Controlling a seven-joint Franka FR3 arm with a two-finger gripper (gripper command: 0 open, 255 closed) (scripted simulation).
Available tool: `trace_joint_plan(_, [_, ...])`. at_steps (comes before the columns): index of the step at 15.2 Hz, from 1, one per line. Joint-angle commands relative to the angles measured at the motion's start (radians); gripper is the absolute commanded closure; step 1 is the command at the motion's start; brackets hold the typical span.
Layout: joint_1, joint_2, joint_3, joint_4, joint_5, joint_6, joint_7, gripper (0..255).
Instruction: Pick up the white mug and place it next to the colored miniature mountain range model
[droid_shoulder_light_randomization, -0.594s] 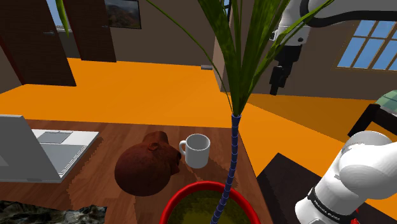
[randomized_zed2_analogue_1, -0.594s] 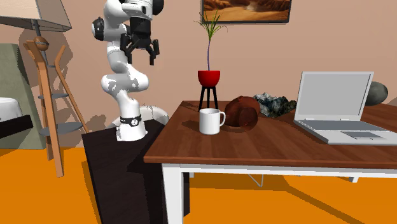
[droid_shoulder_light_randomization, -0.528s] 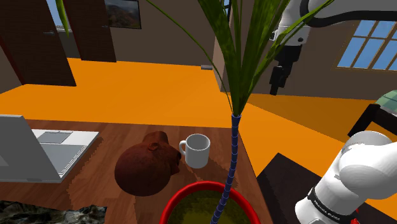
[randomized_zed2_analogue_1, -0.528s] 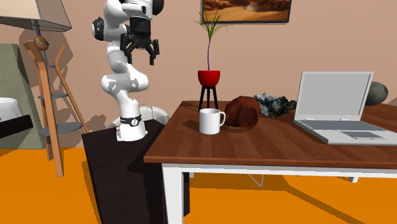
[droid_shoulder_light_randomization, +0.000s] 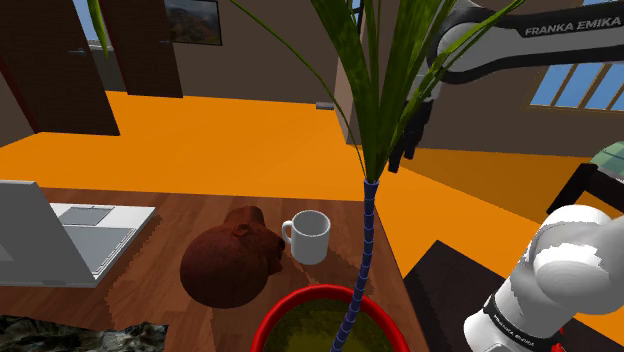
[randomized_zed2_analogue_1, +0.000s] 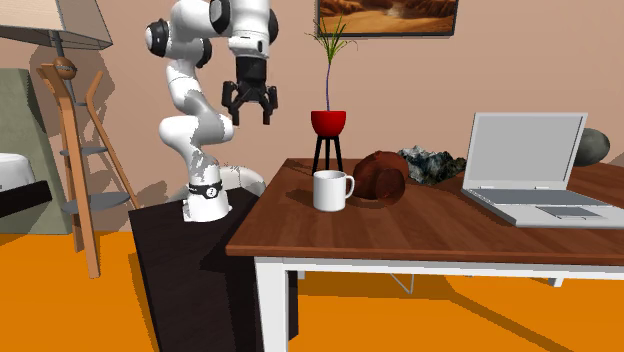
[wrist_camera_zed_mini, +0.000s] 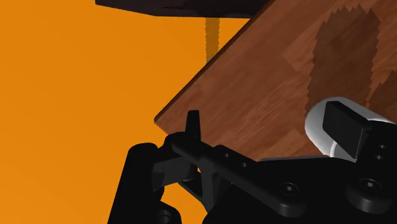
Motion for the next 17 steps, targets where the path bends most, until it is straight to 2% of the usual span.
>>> trace_joint_plan(1, [0.011,0.036,0.026,-0.008,0.017,0.051,0.031,0])
trace_joint_plan(9, [0.045,0.254,0.126,0.006,0.054,0.274,0.152,0])
trace_joint_plan(17, [0.068,0.515,0.211,0.102,0.02,0.455,0.285,0])
